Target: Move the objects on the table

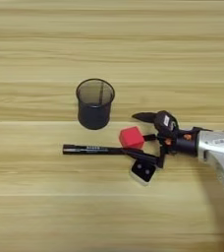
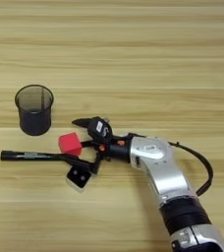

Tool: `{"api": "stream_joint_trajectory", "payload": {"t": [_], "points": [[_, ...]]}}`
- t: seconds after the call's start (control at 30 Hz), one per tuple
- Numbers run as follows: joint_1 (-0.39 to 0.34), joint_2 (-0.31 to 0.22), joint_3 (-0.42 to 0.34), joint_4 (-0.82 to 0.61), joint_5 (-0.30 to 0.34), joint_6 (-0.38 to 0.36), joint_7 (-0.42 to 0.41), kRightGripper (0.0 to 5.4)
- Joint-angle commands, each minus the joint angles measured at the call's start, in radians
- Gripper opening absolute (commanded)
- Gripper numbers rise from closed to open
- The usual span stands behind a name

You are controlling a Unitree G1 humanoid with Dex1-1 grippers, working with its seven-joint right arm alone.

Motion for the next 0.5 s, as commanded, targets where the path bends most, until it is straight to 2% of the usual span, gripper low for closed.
{"api": "stream_joint_trajectory", "payload": {"t": [0.03, 0.5], "points": [[-0.071, -0.006, -0.018, -0.021, -0.014, -0.015, -0.042, 5.35], [-0.095, 0.012, -0.035, 0.013, -0.028, -0.033, -0.059, 4.03]]}}
